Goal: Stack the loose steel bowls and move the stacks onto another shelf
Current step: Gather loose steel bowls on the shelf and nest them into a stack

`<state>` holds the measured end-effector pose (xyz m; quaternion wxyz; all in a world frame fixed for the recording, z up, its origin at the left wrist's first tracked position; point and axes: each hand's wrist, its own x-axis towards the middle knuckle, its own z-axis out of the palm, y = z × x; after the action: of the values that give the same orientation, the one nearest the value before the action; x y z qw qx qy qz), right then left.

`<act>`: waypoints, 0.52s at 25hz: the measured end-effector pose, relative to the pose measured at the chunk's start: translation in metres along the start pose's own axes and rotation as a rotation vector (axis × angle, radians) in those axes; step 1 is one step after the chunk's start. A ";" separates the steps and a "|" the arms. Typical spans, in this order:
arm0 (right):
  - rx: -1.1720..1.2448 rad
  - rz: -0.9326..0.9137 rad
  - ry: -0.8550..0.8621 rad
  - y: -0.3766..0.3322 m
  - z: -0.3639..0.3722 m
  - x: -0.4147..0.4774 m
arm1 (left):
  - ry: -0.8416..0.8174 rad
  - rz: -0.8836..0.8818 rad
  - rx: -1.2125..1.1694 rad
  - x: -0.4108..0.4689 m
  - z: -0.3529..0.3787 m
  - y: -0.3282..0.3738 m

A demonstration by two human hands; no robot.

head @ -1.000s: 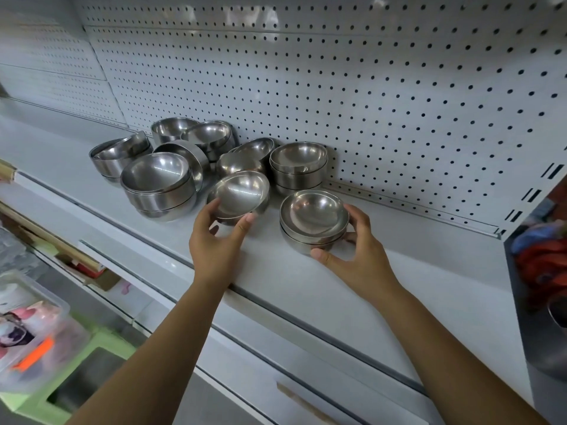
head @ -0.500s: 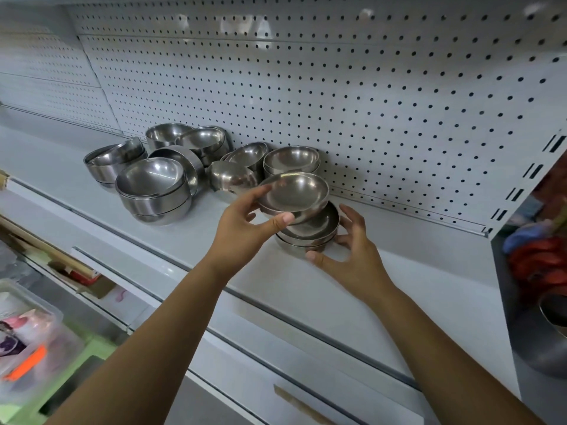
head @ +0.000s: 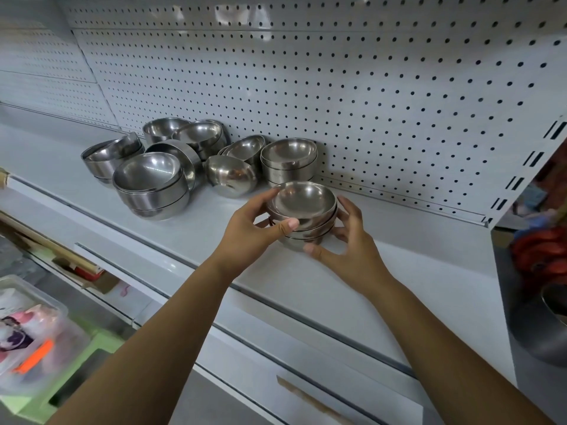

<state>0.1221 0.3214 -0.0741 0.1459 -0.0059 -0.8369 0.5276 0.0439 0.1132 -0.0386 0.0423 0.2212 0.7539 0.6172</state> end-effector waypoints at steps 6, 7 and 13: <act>0.037 0.007 0.035 0.002 0.000 0.002 | -0.077 -0.028 -0.032 0.003 -0.003 0.003; 0.042 0.009 0.041 0.003 -0.001 0.002 | -0.080 -0.033 -0.031 0.004 -0.003 0.002; 0.055 0.017 0.045 0.005 -0.002 0.004 | -0.053 -0.042 -0.068 0.005 0.000 -0.004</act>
<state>0.1184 0.3254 -0.0768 0.1602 -0.0211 -0.8184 0.5515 0.0382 0.1150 -0.0411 0.0826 0.2200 0.7356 0.6353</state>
